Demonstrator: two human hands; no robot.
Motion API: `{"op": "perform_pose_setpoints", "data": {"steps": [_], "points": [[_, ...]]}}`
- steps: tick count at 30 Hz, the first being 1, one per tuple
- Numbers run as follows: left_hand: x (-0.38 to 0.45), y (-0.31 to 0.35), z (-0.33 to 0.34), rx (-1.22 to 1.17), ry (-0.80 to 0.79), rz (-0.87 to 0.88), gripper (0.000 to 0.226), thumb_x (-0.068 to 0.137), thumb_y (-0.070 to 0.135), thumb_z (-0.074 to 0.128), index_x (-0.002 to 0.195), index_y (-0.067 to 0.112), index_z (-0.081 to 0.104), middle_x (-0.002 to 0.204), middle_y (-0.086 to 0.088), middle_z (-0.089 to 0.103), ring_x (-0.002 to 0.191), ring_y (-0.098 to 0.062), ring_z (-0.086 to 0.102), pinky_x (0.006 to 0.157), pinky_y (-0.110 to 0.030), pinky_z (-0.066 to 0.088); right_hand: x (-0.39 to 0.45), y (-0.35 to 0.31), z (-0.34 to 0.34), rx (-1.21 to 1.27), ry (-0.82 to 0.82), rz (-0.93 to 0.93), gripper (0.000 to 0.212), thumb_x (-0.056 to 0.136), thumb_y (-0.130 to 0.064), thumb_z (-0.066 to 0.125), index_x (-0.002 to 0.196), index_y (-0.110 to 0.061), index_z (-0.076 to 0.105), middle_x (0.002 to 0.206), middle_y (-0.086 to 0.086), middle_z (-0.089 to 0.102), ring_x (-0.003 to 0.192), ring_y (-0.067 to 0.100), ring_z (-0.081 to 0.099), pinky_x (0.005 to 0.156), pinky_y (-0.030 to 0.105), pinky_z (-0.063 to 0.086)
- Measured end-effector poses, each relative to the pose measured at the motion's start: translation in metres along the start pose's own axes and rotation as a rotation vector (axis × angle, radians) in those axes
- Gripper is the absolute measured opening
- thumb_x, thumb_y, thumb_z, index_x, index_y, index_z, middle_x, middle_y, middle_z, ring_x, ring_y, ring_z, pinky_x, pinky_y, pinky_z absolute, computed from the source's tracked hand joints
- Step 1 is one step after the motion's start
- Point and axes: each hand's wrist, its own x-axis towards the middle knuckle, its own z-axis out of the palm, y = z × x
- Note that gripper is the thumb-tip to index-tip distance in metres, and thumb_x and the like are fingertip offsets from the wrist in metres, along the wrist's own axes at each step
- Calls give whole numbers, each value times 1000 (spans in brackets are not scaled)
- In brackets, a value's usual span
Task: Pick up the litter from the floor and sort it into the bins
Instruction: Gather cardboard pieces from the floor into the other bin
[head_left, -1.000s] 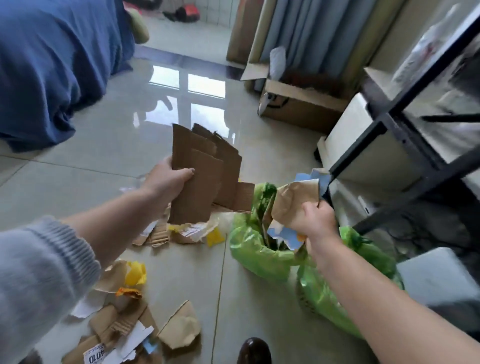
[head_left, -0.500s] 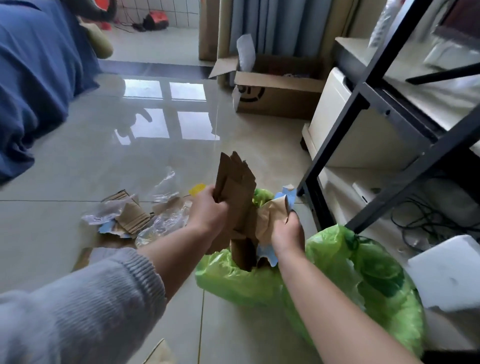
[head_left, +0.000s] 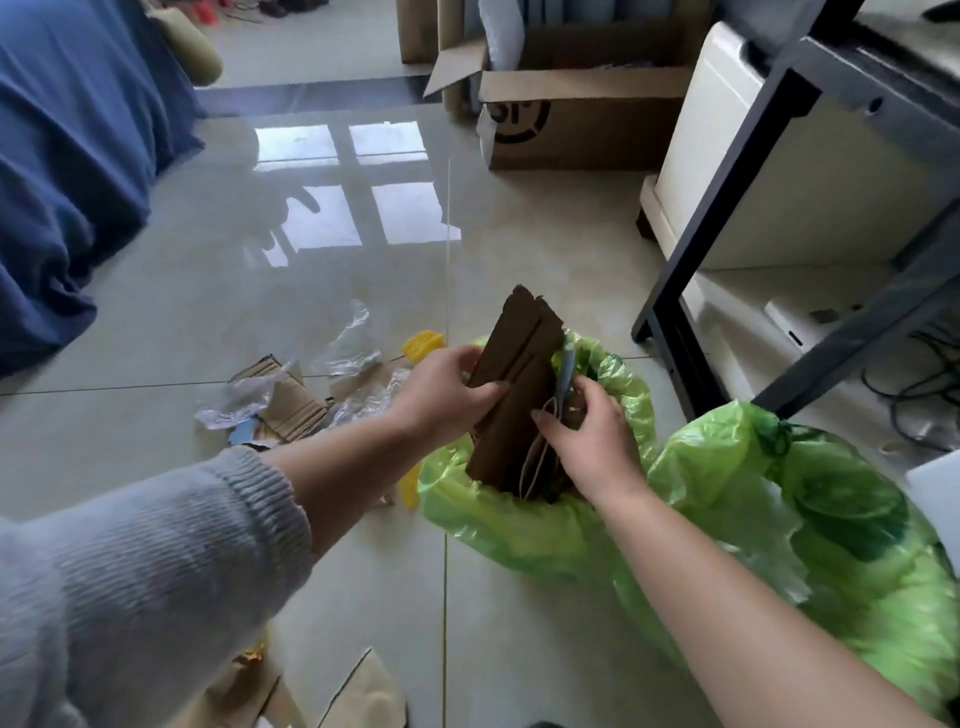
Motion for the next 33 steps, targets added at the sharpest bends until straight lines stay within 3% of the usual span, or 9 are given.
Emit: {"op": "perform_pose_setpoints", "data": {"steps": [5,10,12,15,19,21,24,28,33], "points": [[-1,-15,12,243,-63,-53,15,79,15,65,92,15,70,90,-8,72,85,-27,66,77,-39,54,5,6,5,-171,-59,-19,24,85,-20,63,107,-18,55,97,1,64,83,20,58,66,29,44],[-5,-30,26,326,-50,-131,11,79,19,62,89,19,67,87,-5,68,77,-23,61,64,-28,46,12,10,14,-368,-87,6,22,87,-15,56,109,-16,55,104,5,64,89,27,58,66,29,42],[-4,-29,24,221,-68,-103,24,78,23,66,101,20,66,95,-3,69,86,-21,63,72,-30,51,11,2,12,-226,-14,23,22,86,-19,60,108,-18,55,100,1,64,90,23,59,63,26,42],[-13,-26,2,-30,-35,-61,54,75,26,75,124,16,56,107,-6,66,95,-18,63,86,-35,53,-5,-16,2,54,124,-83,14,85,-22,62,97,-21,55,77,-11,56,72,10,56,55,18,40],[-44,-44,-50,-116,62,-49,45,76,22,74,117,12,59,101,-5,67,84,-7,63,75,-16,53,-48,-48,11,204,91,-287,11,86,-19,60,90,-26,54,70,-14,53,58,-8,51,55,6,40],[-66,-67,-72,-143,78,-100,38,77,19,73,112,10,61,94,-3,66,76,-1,60,63,-8,50,-72,-60,28,258,8,-365,15,85,-15,59,88,-29,53,70,-12,53,59,-6,51,57,9,43],[-101,-115,-90,-141,112,-217,31,78,15,71,108,11,62,95,-4,66,80,-6,61,68,-14,51,-104,-58,66,218,-176,-439,13,83,-15,60,92,-23,56,71,-14,54,59,-4,50,60,12,42],[-152,-188,-95,-191,137,-415,24,81,11,69,104,13,61,96,-6,66,76,-6,60,56,-8,47,-132,-18,127,-149,-566,-384,16,83,-23,64,98,-26,59,85,-7,63,71,9,58,70,28,50],[-225,-273,-88,-131,181,-672,27,78,14,71,104,13,63,104,-7,67,95,-18,62,90,-35,51,-157,45,190,-928,-974,-138,69,81,-49,63,137,-20,35,132,10,51,117,27,52,96,39,45]]}}
